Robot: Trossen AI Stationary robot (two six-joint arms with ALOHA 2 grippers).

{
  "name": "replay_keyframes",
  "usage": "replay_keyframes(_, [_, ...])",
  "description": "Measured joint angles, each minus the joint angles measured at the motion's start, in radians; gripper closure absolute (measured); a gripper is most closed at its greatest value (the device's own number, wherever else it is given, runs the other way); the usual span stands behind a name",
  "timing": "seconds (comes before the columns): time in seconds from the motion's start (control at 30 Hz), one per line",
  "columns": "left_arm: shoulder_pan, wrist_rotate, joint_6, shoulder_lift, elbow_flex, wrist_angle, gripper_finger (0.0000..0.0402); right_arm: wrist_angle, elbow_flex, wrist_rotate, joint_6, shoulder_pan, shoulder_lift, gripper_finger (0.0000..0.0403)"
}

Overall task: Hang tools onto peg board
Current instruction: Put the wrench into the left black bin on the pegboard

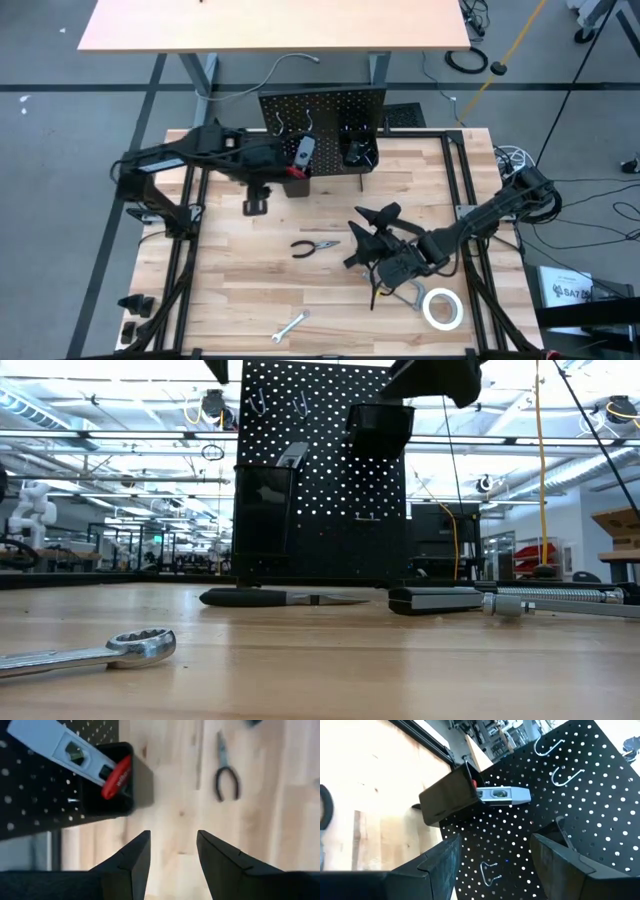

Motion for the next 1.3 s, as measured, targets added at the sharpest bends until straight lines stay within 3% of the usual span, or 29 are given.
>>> replay_keyframes(0.17, [-0.082,0.023,-0.165,-0.128,-0.030,0.026,0.0238,0.002,0.000,-0.021,0.079,0.031,0.000,0.0172])
replay_keyframes(0.23, [-0.132,0.024,-0.230,-0.188,-0.080,0.083,0.0238,0.005,0.000,-0.092,0.146,0.037,-0.004,0.0172])
replay_keyframes(0.33, [-0.227,0.020,-0.288,-0.282,-0.197,0.218,0.0238,0.068,0.000,-0.303,0.259,0.031,-0.005,0.0172])
replay_keyframes(0.5, [-0.378,0.015,-0.314,-0.423,-0.494,0.604,0.0238,0.170,0.000,-0.760,0.402,0.003,-0.005,0.0172])
replay_keyframes(0.67, [-0.474,-0.015,-0.316,-0.468,-0.771,0.960,0.0238,0.224,0.000,-0.960,0.522,0.004,-0.006,0.0172])
replay_keyframes(0.9, [-0.539,-0.018,-0.414,-0.387,-1.070,1.457,0.0238,0.226,0.000,-1.000,0.654,0.006,-0.005,0.0172])
replay_keyframes(1.1, [-0.601,-0.043,-0.572,-0.277,-1.107,1.567,0.0238,0.222,0.000,-1.000,0.653,-0.004,-0.005,0.0172])
replay_keyframes(1.3, [-0.681,-0.121,-0.604,-0.163,-1.106,1.666,0.0238,0.220,0.000,-0.999,0.714,-0.014,-0.005,0.0172])
